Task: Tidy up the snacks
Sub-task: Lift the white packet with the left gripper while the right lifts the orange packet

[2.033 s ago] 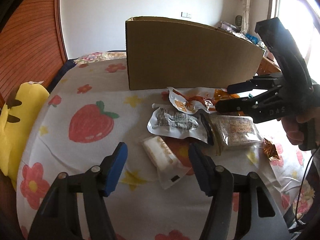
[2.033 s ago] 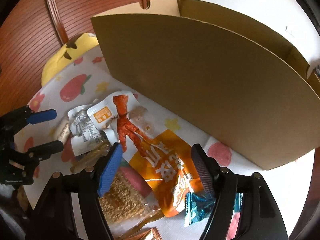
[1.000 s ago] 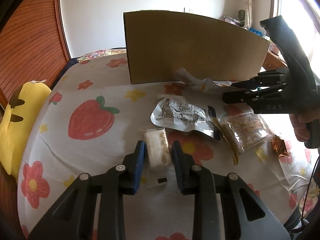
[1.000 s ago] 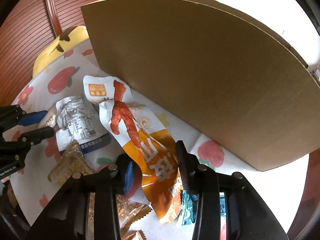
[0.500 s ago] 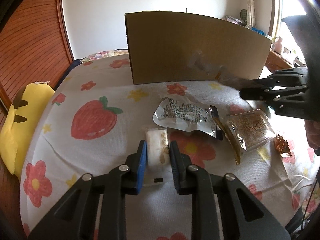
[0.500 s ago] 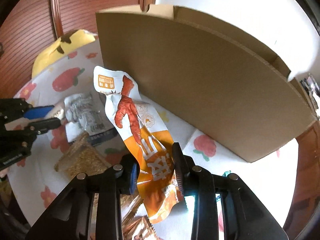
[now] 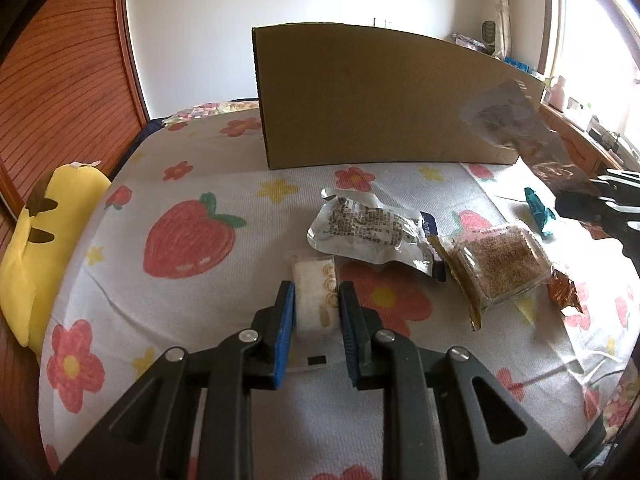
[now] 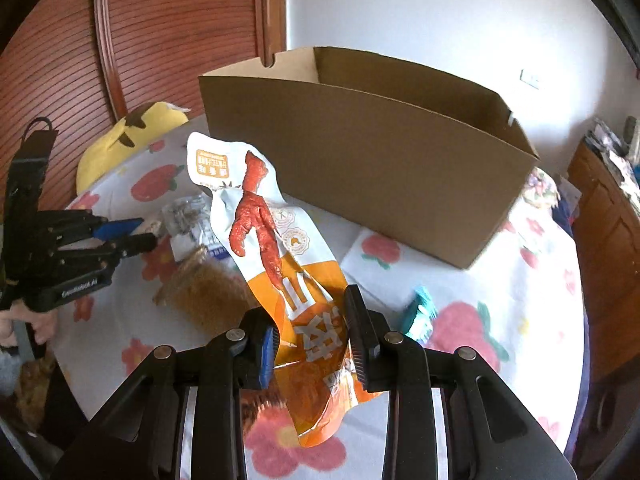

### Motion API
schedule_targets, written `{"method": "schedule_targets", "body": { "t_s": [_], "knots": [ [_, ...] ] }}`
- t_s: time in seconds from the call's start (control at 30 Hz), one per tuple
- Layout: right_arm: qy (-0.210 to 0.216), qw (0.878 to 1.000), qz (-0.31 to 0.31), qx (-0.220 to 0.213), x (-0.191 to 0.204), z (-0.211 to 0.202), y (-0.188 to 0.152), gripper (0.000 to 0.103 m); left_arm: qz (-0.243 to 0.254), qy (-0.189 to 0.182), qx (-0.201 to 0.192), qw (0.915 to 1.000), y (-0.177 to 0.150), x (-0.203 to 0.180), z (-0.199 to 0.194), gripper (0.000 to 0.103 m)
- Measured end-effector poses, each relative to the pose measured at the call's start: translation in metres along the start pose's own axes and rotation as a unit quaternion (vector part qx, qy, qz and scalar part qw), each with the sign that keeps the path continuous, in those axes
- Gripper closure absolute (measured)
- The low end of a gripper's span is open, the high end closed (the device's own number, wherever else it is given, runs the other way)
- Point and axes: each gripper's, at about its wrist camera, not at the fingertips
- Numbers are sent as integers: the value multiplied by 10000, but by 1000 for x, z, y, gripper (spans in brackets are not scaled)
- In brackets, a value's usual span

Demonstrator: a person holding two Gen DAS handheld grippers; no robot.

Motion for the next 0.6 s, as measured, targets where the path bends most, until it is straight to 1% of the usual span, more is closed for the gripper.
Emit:
{"method": "schedule_targets", "body": {
  "t_s": [0.2,0.33,0.6],
  "knots": [
    [25,9997,247,-86,-8,-10,-18,74,-2,74,-78,9999,-1,-1,-3,83],
    [-19,9993,344,-124,-11,-15,-27,74,-136,106,-115,9998,-2,3,-5,83],
    [-16,9985,492,-256,-18,-29,-39,74,-57,239,-304,9992,-4,0,-11,83]
  ]
}}
Point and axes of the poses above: each gripper's, at about its wrist camera, not at the fingertips, and z roughly the way its jaws point, x to its left, y to its top, and after that the axes turned 13 degrees about x, right-handed
